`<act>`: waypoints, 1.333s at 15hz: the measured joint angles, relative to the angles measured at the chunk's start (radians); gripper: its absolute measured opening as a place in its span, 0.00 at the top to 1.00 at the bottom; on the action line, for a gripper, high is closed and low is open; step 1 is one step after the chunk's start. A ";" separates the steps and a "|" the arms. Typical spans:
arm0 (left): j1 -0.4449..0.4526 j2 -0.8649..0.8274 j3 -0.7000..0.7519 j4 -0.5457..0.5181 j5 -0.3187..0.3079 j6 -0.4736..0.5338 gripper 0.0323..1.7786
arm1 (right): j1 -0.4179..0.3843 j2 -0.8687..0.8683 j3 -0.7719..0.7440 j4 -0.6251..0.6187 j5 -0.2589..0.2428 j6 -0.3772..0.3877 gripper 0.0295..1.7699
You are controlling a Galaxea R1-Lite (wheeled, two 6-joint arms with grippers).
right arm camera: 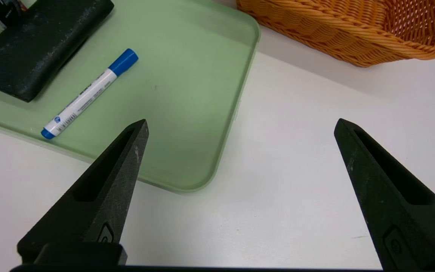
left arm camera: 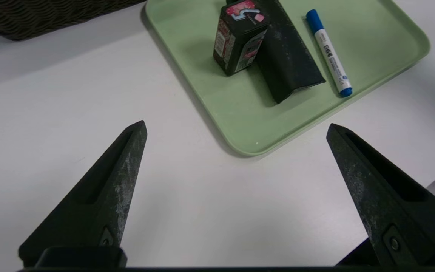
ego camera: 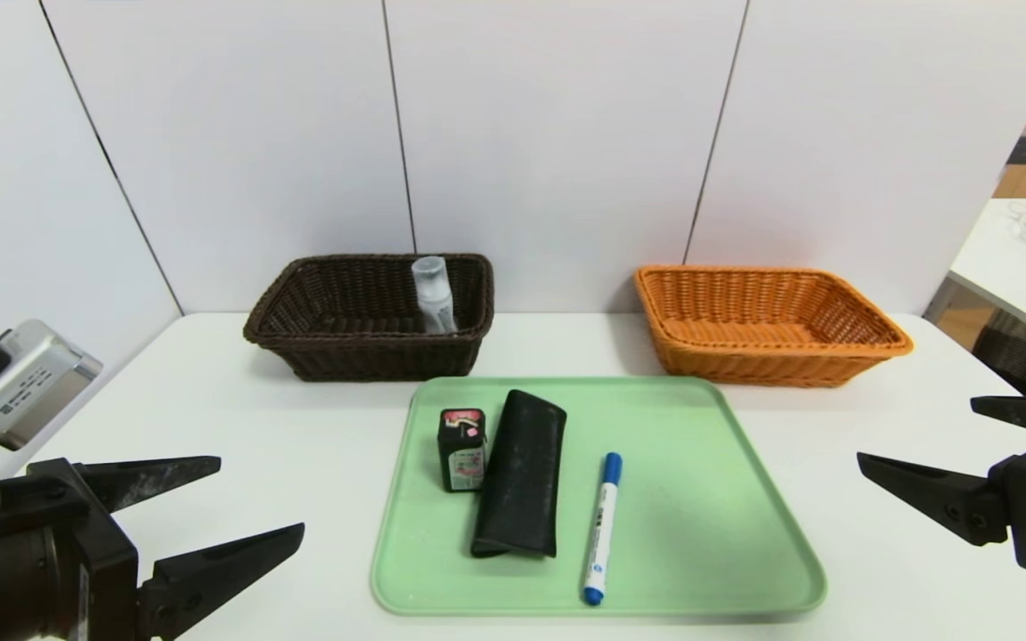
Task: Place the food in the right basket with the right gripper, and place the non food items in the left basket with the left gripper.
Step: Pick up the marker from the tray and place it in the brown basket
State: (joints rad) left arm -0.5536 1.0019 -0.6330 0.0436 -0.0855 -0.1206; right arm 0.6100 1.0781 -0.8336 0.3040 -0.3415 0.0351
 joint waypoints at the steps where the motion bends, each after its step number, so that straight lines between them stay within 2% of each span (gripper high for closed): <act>1: -0.019 0.004 -0.020 0.008 0.000 -0.003 0.05 | 0.000 -0.002 0.008 0.000 0.000 -0.001 0.04; 4: -0.101 0.031 -0.087 0.049 0.003 -0.021 0.05 | 0.000 -0.010 0.025 0.000 0.000 -0.003 0.04; 8: -0.206 0.111 -0.203 0.110 0.014 -0.129 0.05 | 0.003 -0.017 0.049 0.000 0.000 -0.003 0.04; 15: -0.356 0.314 -0.348 0.124 0.089 -0.226 0.05 | 0.013 -0.036 0.090 0.000 0.000 -0.004 0.04; 20: -0.425 0.468 -0.496 0.221 0.140 -0.311 0.05 | 0.017 -0.051 0.112 0.000 0.000 -0.017 0.04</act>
State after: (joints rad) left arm -0.9785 1.4700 -1.1291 0.2649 0.0543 -0.4315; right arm 0.6268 1.0274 -0.7215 0.3040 -0.3419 0.0177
